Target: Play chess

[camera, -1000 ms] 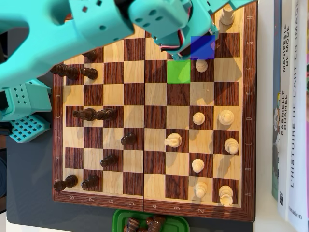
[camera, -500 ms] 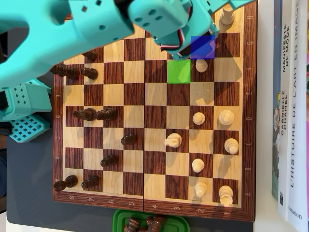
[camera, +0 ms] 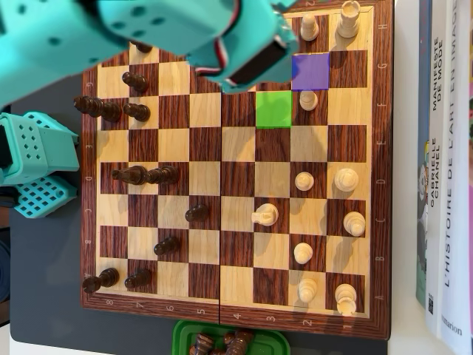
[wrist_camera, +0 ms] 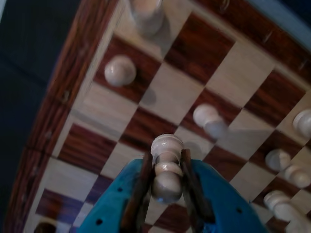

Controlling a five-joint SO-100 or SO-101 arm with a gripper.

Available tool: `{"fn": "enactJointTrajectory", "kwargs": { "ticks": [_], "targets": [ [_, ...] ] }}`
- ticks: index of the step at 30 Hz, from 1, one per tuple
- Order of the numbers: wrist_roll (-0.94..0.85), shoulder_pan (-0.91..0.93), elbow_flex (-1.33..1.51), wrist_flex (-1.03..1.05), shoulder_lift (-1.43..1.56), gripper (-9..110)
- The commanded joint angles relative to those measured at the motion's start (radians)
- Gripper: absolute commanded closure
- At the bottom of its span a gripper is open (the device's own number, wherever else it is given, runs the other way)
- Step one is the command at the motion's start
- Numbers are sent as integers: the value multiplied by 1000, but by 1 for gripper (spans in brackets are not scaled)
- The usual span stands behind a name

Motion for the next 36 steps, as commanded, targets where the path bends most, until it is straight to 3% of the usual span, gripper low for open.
{"fn": "enactJointTrajectory", "kwargs": {
  "ticks": [1, 13, 36],
  "targets": [
    [8, 21, 43, -8, 89, 98],
    [-2, 135, 150, -11, 120, 98],
    [-2, 103, 161, -94, -20, 98]
  ]
}}
